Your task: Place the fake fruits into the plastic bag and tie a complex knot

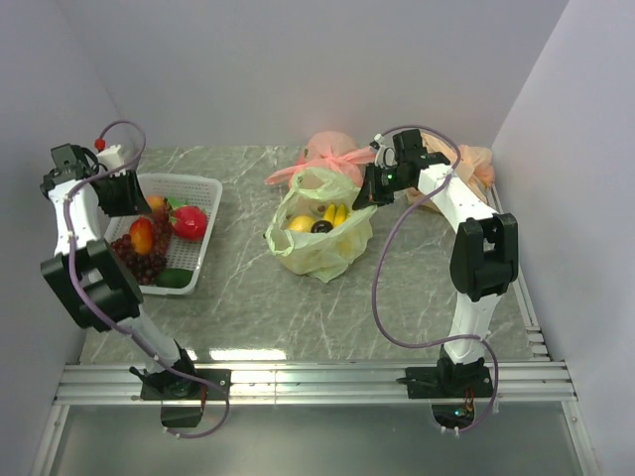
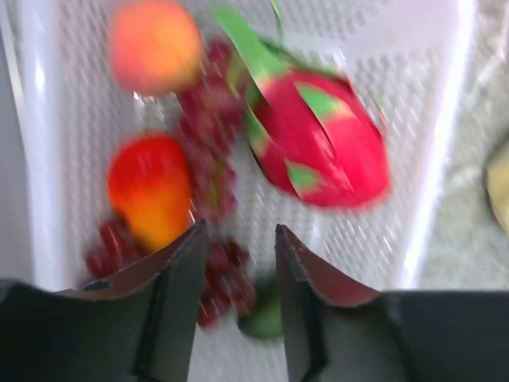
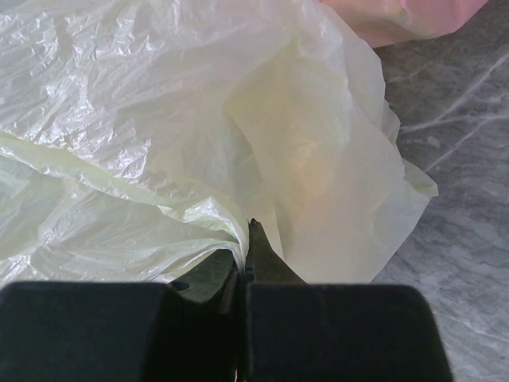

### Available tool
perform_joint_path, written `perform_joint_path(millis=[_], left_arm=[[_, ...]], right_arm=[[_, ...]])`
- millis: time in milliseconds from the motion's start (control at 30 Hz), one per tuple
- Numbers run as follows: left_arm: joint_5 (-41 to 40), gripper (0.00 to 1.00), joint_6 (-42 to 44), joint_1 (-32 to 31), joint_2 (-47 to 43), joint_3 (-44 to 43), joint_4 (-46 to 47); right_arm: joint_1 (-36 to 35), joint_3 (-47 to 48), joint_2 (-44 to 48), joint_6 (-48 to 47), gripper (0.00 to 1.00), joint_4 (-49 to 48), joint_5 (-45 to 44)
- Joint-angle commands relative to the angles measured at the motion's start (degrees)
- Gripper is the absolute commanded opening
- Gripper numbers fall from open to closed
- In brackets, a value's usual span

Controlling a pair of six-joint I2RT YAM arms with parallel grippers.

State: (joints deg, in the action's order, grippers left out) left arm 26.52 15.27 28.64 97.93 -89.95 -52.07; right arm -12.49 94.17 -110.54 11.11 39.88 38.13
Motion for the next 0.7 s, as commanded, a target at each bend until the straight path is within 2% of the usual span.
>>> perform_joint_path(millis=[0,167,400,600,667], left_arm=[[2.2,0.42,1.0,-1.0,6.2,-4.4,6.5],[0.0,0.42,4.5,-3.3,12.0,-7.2,8.0],[-3.4,0.56,6.5,-5.4,16.5,-8.0,9.4],[-6.7,0.57,6.4,-7.2,19.3,-6.5,11.5],[-8.3,0.60,6.3,-7.9,19.8,-5.3,12.5]], right_arm=[[0.3,0.3,0.2,0.3,0.00,-1.6,-0.2],[0.5,0.9,-0.2,0.3,0.00,-1.5,-0.4],[0.6,0.8,-0.4,0.9,0.00,-1.7,-0.5],[0.8,1.5,-0.8,0.8,0.00,-1.4,-0.6],[0.8,1.5,-0.9,0.8,0.00,-1.4,-0.6]])
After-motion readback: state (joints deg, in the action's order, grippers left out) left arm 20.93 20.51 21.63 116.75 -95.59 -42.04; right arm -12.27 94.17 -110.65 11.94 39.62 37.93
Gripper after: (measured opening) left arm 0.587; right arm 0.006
